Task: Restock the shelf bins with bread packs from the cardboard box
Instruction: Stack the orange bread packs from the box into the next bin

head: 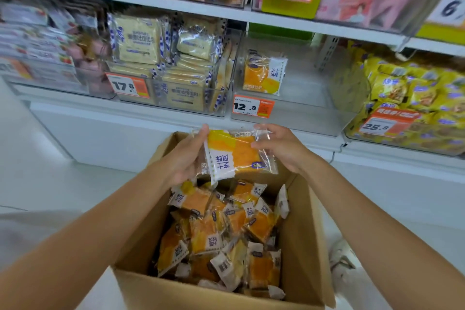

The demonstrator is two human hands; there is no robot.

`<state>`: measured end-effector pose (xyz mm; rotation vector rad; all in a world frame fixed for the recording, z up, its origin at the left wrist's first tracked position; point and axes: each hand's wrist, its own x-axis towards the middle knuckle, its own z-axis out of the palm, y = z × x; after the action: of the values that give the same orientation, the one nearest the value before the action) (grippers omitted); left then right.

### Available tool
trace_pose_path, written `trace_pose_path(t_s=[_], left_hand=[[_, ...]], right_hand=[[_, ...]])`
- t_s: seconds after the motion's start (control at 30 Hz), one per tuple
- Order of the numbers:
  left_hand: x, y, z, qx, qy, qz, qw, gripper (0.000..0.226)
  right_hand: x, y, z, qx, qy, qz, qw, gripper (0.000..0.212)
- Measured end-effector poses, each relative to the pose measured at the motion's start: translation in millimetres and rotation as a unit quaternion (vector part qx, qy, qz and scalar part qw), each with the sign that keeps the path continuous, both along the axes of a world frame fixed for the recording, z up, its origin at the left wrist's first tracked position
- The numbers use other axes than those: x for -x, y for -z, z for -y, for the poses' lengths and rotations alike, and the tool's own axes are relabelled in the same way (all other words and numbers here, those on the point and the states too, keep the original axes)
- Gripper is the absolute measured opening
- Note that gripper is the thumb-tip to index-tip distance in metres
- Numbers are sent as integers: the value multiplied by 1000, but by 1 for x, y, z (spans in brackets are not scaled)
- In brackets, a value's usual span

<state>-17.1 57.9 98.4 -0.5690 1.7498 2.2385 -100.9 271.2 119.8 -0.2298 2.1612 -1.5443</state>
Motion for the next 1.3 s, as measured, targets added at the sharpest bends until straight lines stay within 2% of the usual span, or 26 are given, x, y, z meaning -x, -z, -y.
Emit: trace_pose_path(t_s=[0.07, 0.13, 0.23, 0.3, 0.37, 0.43, 0.47, 0.5, 0.57, 0.63, 0.73, 0.8, 0.9, 0.93, 1.03, 1.07, 1.2, 1.3], left_hand=[[-3, -6, 7, -25, -5, 9, 1000, 62], [-6, -12, 11, -13, 15, 30, 999, 60], [-11, -23, -6, 67, 115, 14, 991, 36], [-12, -26, -18, 41, 108, -7, 993, 25], [-10, -23, -21, -11, 67, -19, 998, 31], [-6, -21, -18, -44, 5, -19, 999, 39], [-3, -19, -15, -62, -15, -23, 998, 43], [-1, -19, -12, -78, -28, -33, 996, 46], [-1, -23, -9, -110, 7, -59, 992, 54], [-2, -30, -3, -158, 68, -81, 982, 69], [4, -37, 10, -253, 59, -54, 964, 69], [10, -42, 10, -183, 72, -36, 980, 75], [17, -43, -9, -69, 126, -30, 989, 49], [17, -39, -17, -60, 129, -24, 990, 48], [17, -24, -32, -99, 95, -24, 990, 73], [18, -17, -34, -91, 72, -33, 993, 72], [19, 1, -29, -29, 45, -31, 998, 41], [18, -1, -17, -86, 55, -42, 994, 22]], right_hand=[[1, -18, 0, -26, -47, -63, 997, 54], [-3, -31, 9, -77, -103, -148, 981, 49], [-16, -39, 34, -115, -159, -250, 948, 50], [-24, -36, 45, -146, -152, -309, 927, 63], [-27, -34, 42, -169, -75, -343, 921, 76], [-26, -29, 30, -171, 21, -279, 945, 80], [-26, -24, 24, -173, 31, -229, 958, 79], [-27, -19, 20, -171, 10, -186, 967, 74], [-27, -12, 14, -139, -50, -145, 978, 51], [-24, -16, 8, -105, -80, -156, 979, 39], [-15, -25, 3, -124, -130, -203, 963, 44], [-9, -29, 7, -131, -149, -248, 948, 41], [-1, -26, 22, -135, -161, -274, 938, 39], [3, -21, 27, -148, -163, -280, 934, 42], [10, -7, 32, -186, -123, -271, 937, 44], [12, -3, 32, -181, -110, -261, 942, 43], [14, 1, 16, -107, -73, -208, 970, 38], [21, 2, -2, -78, -75, -109, 988, 64]])
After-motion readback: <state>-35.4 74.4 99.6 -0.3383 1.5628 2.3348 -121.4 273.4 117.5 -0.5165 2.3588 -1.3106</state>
